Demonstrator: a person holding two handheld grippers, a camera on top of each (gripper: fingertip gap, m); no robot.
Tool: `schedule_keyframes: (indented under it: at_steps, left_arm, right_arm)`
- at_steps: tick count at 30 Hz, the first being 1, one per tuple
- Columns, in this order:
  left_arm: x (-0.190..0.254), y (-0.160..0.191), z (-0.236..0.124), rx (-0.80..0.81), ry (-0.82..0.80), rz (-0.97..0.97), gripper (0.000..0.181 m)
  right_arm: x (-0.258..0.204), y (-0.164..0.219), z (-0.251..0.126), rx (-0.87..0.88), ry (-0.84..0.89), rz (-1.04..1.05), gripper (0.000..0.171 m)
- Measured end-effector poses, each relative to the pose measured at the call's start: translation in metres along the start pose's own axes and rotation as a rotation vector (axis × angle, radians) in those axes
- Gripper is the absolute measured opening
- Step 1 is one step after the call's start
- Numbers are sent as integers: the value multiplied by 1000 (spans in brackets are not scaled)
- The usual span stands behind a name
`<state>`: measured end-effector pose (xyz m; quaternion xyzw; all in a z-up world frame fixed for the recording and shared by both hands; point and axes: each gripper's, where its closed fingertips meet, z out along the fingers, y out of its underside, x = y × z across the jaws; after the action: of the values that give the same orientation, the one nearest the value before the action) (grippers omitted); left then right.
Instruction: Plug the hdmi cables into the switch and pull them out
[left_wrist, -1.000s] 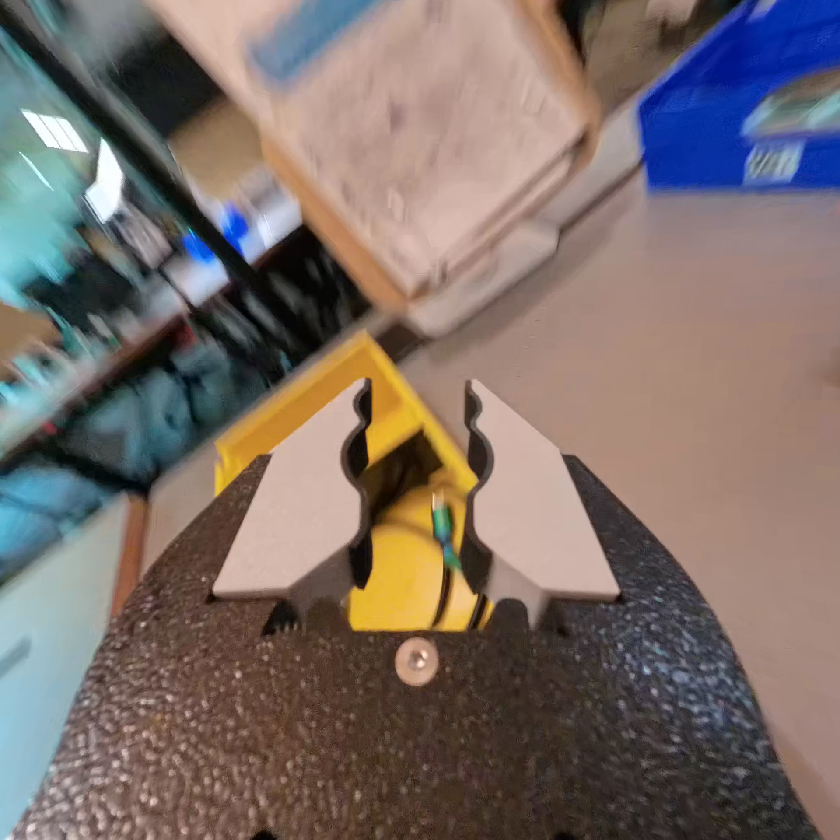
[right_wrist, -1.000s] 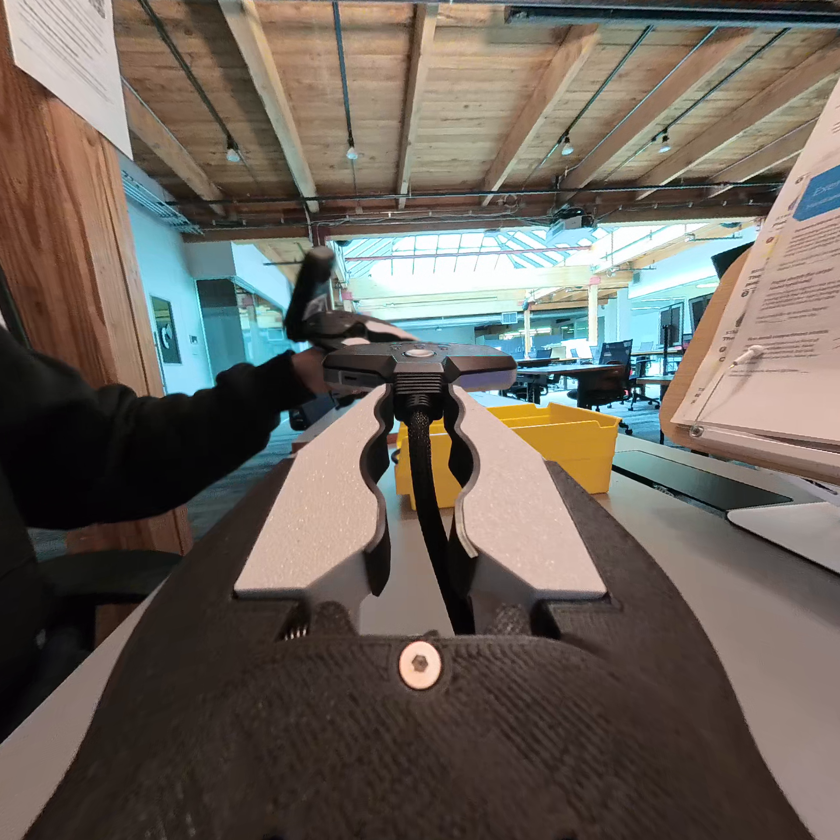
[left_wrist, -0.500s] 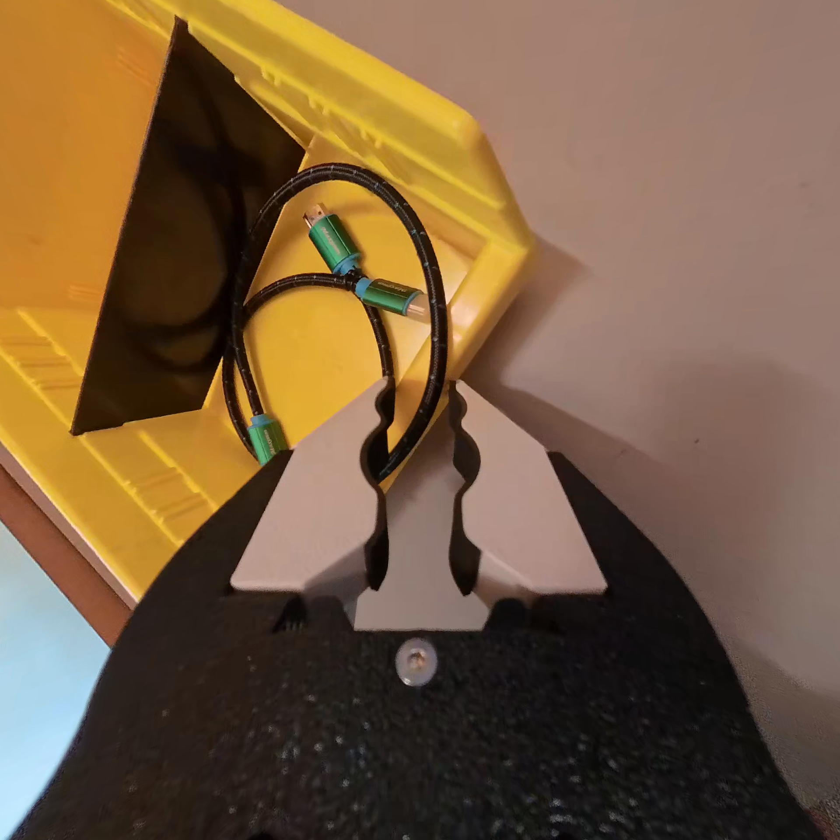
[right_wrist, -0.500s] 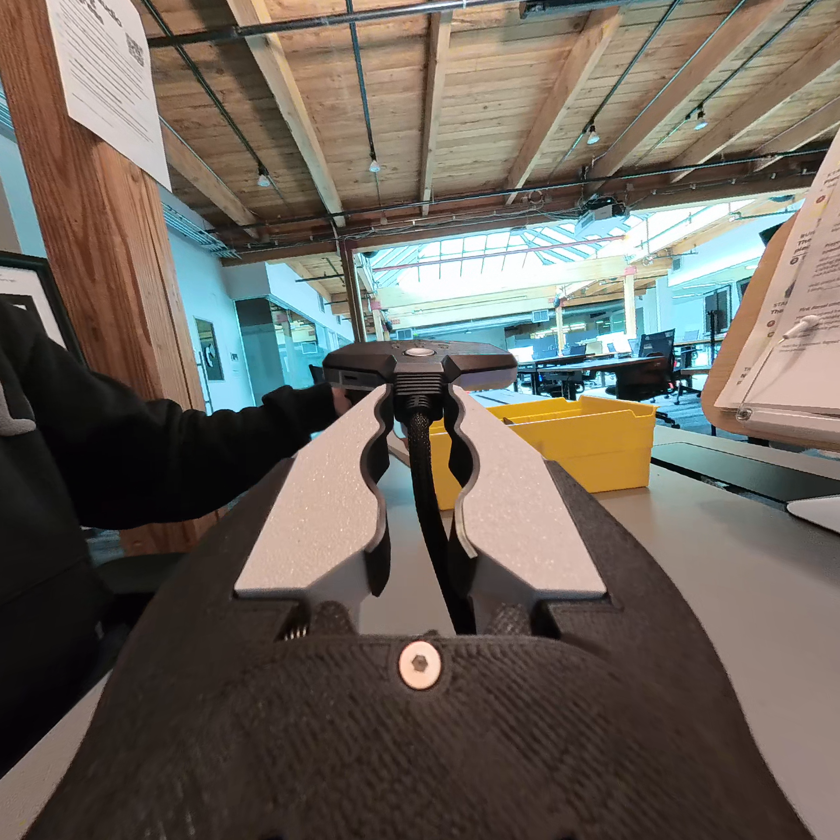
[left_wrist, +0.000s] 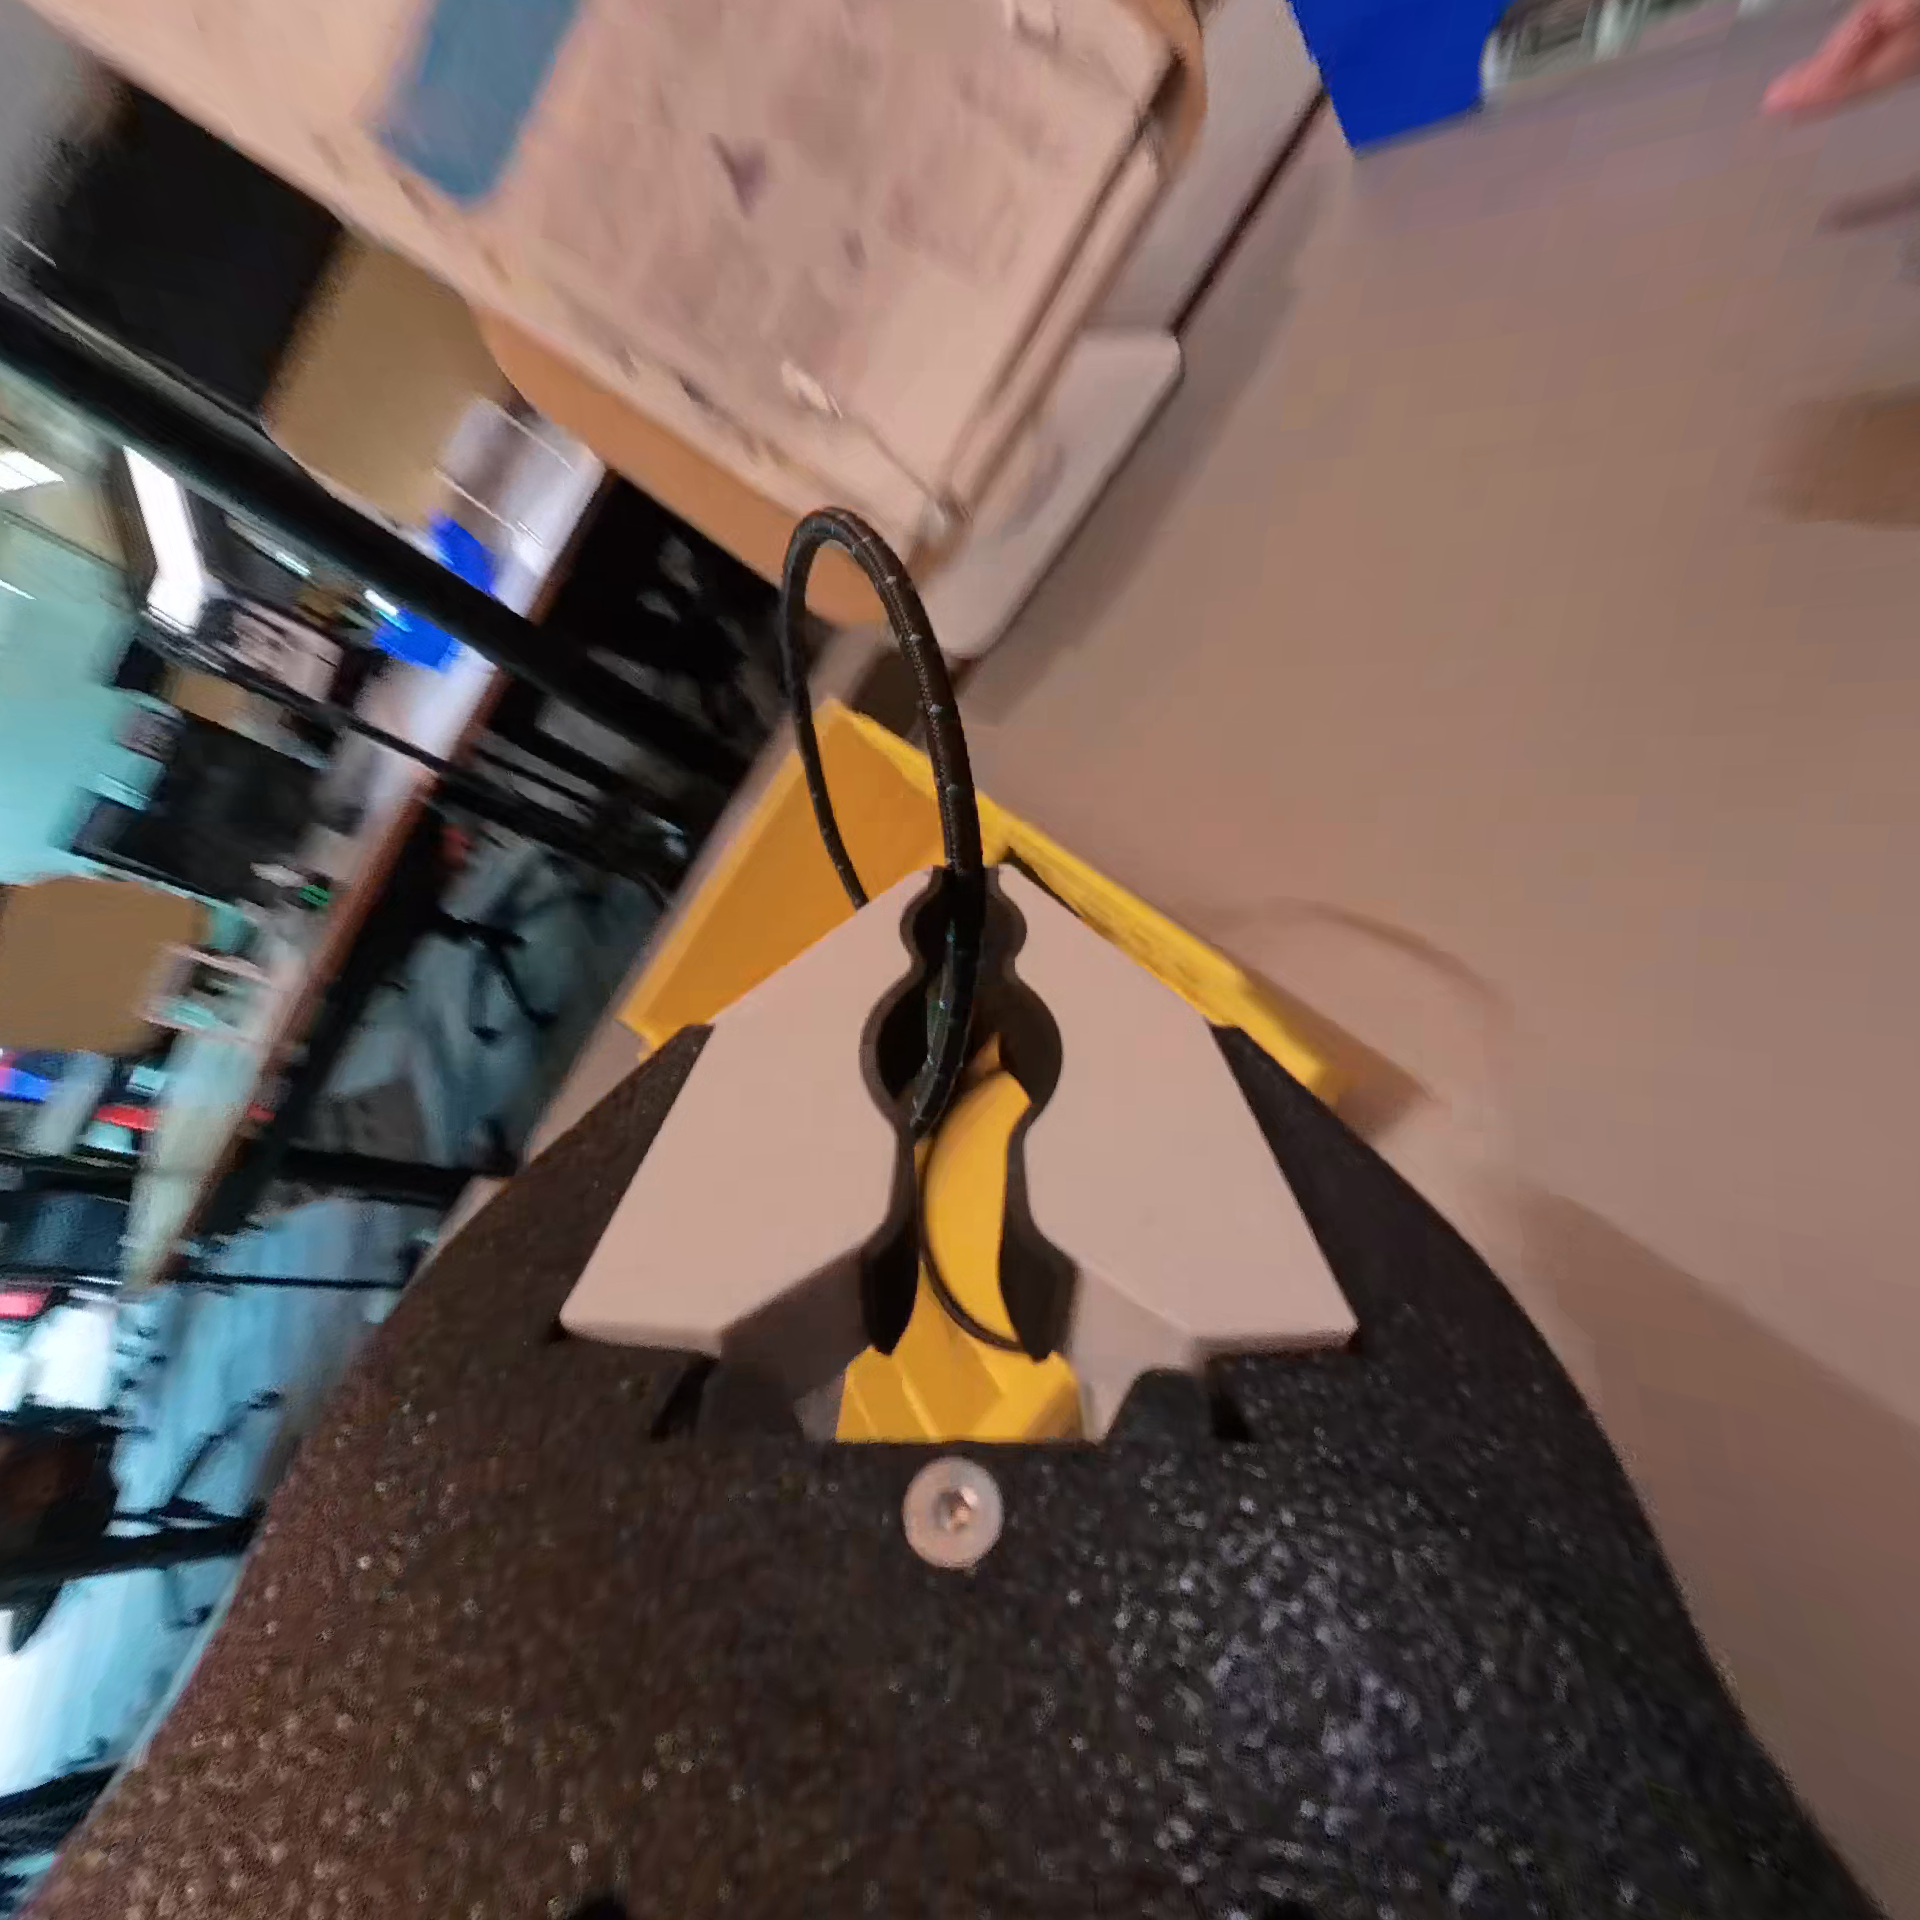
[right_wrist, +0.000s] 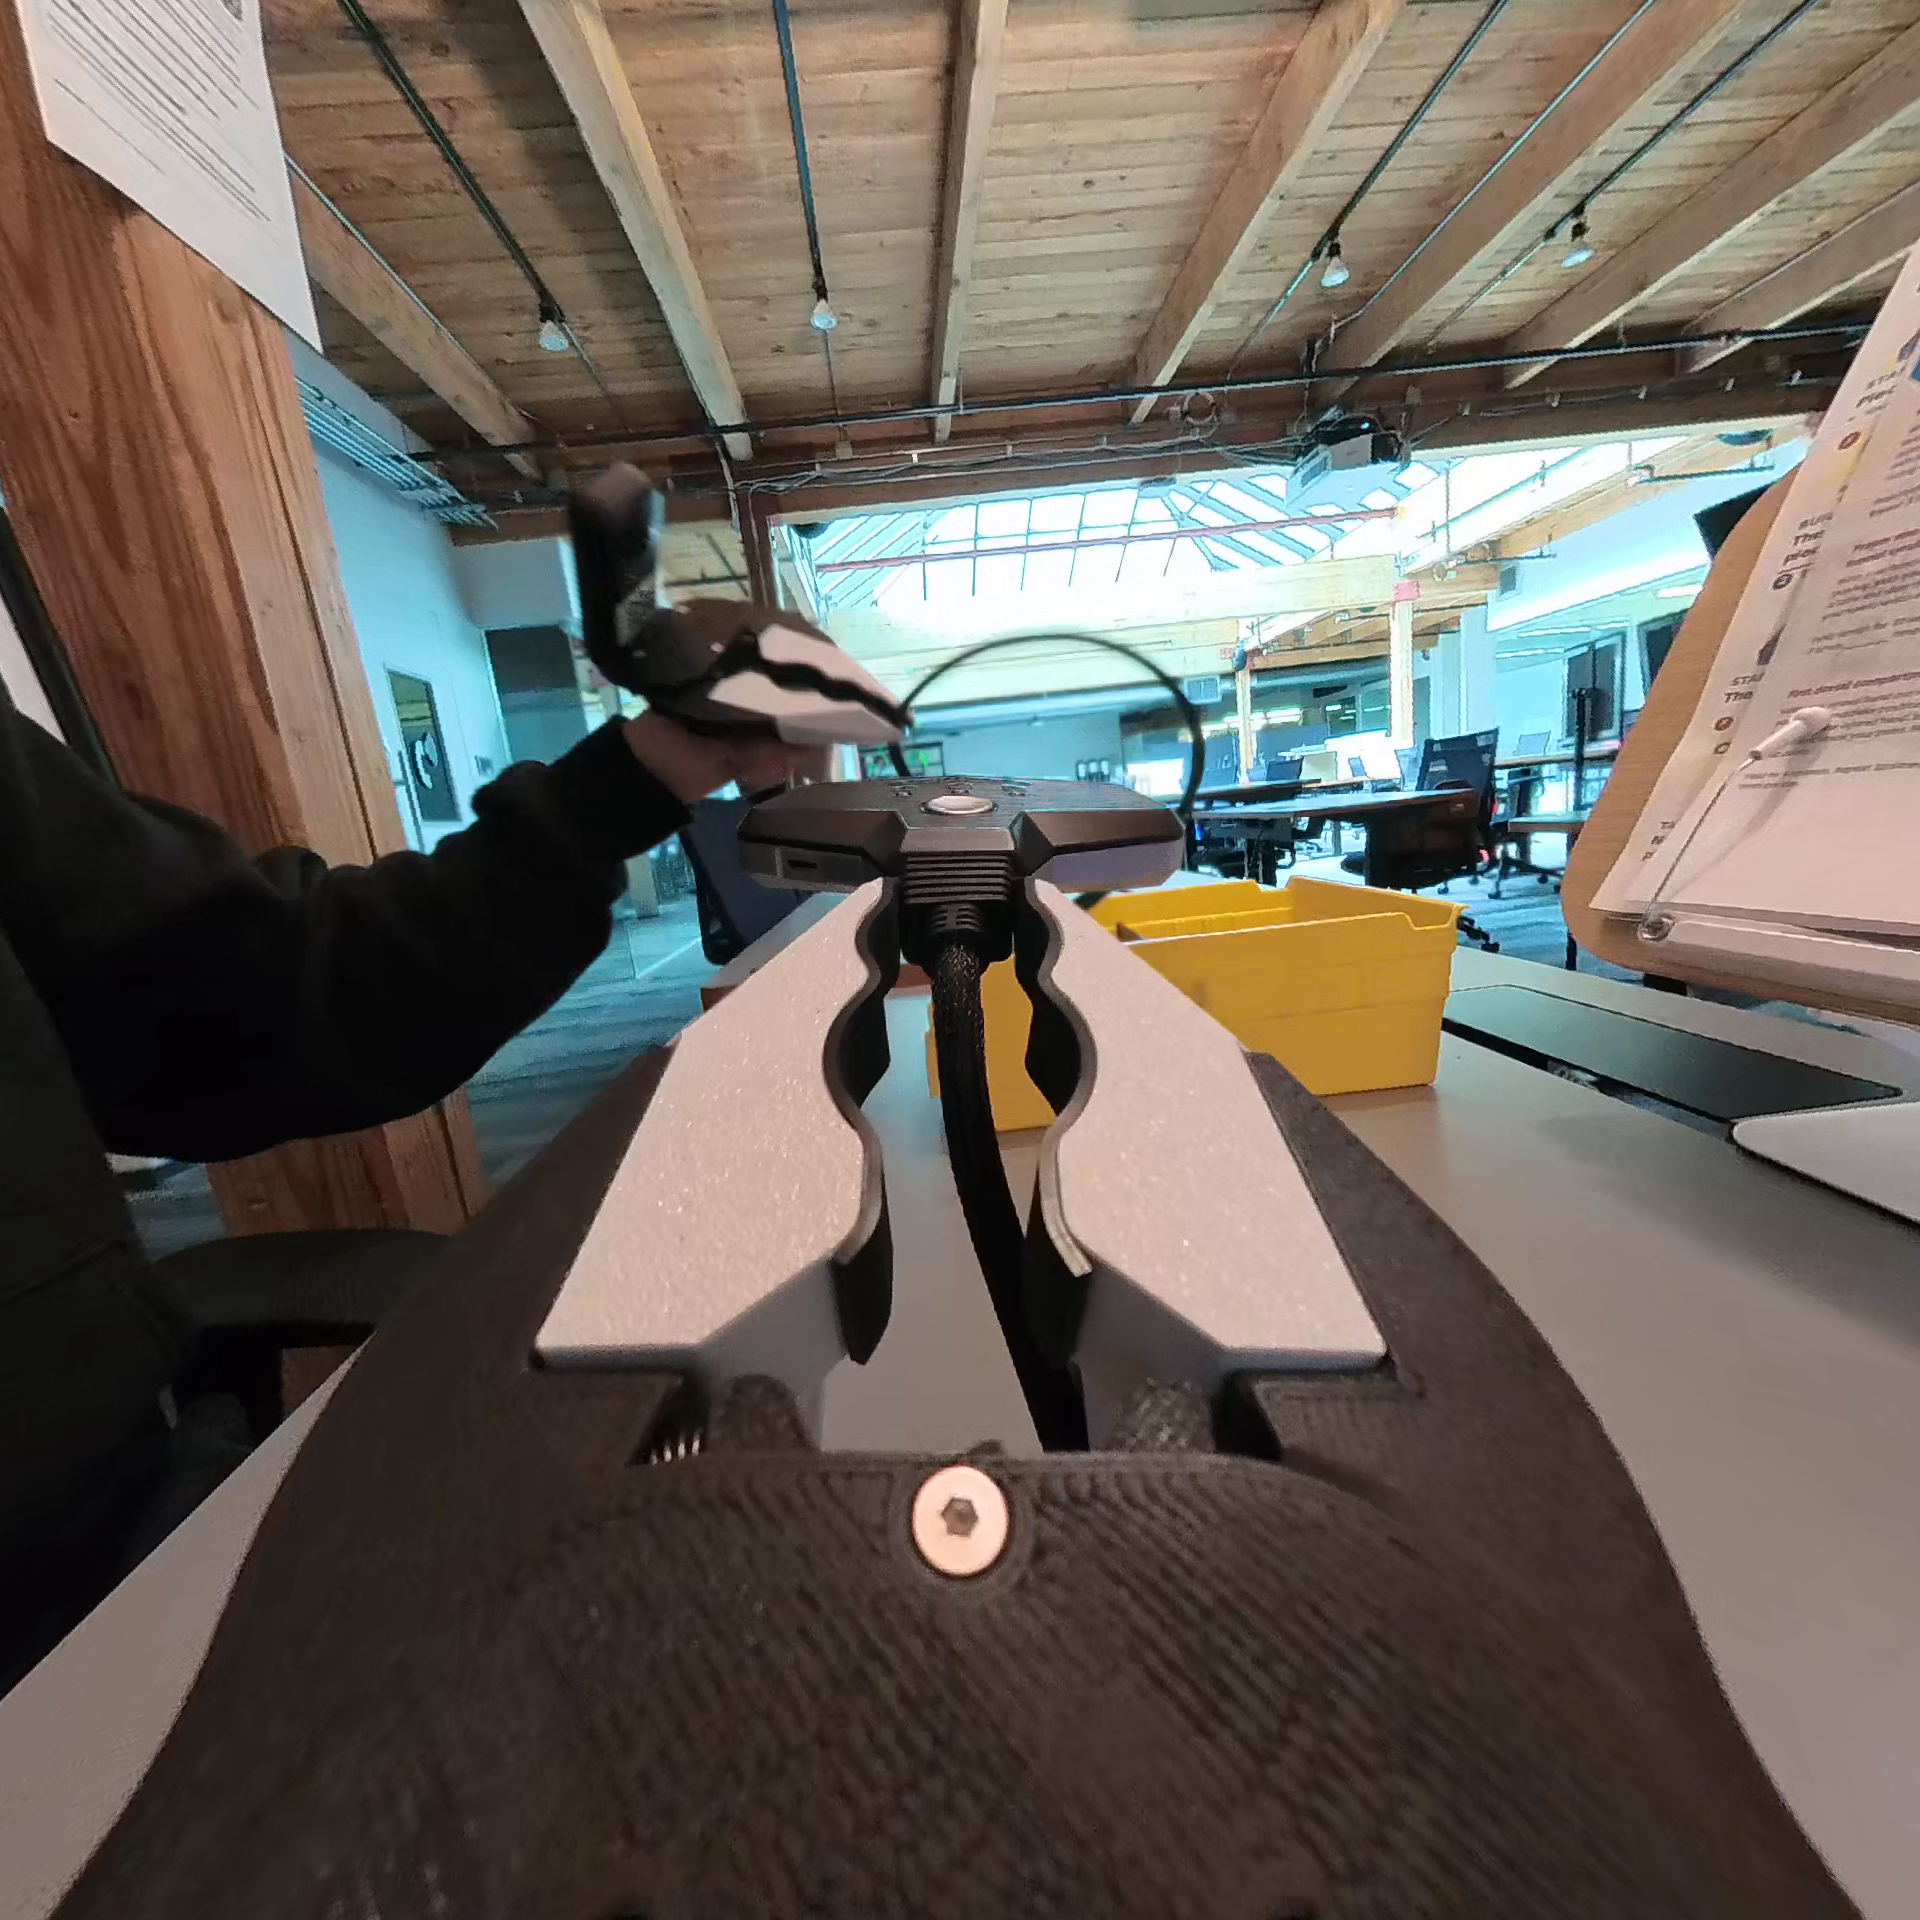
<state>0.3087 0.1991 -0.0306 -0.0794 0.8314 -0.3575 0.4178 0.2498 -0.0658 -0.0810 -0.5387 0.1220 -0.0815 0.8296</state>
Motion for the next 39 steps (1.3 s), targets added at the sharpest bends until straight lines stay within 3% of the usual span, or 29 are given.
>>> schedule_keyframes:
  at_steps: [1,4,7,11,17,22,25,29,32,39]
  left_arm:
    - [-2,-20,-5,42,-44,38,3]
    - [13,-72,-12,177,-90,146,3]
    - [55,-98,-4,286,-58,308,3]
    - [137,-76,26,278,32,580,3]
    - [237,-26,47,282,246,670,3]
    - [253,-7,46,276,361,418,10]
    - [257,5,41,204,534,63,37]
    - [216,17,60,59,464,-544,39]
    - [205,30,77,-59,408,-843,43]
    - [237,38,96,-216,443,-818,54]
  right_arm:
    - [1,-2,-1,14,-1,4,20]
    - [4,-14,-7,77,15,6,20]
    - [3,-34,-19,168,19,-22,20]
    - [-2,-63,-35,289,21,-76,20]
    - [2,-61,-38,272,33,-72,20]
    - [0,-54,-33,236,21,-72,20]
    - [1,-50,-31,223,20,-68,20]
    - [0,-46,-27,198,12,-71,20]
    - [-1,-42,-25,184,4,-64,20]
    - [-3,-33,-20,155,-22,-54,20]
